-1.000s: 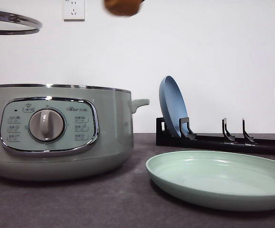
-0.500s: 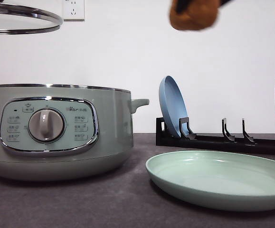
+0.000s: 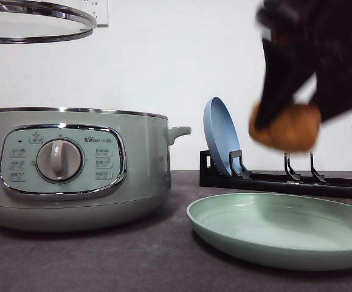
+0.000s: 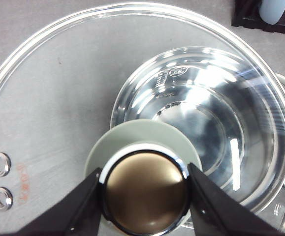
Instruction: Transfer potato from steamer to green plate
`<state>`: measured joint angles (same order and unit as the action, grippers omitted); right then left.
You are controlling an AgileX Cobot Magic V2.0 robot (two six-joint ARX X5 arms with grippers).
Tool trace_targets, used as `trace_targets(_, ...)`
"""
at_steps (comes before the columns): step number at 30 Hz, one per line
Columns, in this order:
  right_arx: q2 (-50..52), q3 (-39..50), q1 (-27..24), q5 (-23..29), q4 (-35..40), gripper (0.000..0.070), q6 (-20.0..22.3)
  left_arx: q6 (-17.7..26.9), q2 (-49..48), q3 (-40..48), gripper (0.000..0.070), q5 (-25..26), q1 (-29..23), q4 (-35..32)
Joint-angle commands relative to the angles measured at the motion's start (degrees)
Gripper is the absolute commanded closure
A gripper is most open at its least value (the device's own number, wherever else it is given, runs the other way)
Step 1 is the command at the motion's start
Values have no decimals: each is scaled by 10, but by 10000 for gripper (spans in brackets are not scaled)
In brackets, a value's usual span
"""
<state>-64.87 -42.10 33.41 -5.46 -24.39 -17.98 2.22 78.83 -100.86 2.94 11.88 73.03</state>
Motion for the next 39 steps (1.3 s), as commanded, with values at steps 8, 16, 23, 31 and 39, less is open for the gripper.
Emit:
trace_targets(8, -51, 66, 4, 24, 97, 579, -43, 3, 1, -17, 700, 2, 6, -24)
trace_targets(16, -118, 67, 4, 25, 126, 563, -43, 3, 1, -17, 700, 2, 9, -24)
trace_targets(23, -122, 67, 4, 25, 123, 295, -43, 3, 1, -17, 700, 3, 10, -24)
trace_targets(31, -104, 54, 0, 25, 121, 136, -39, 1, 2, -17, 700, 36, 28, -23)
trace_targets(39, -36, -9, -16, 30, 81, 136, -10, 1, 27, -17, 700, 45, 71, -23)
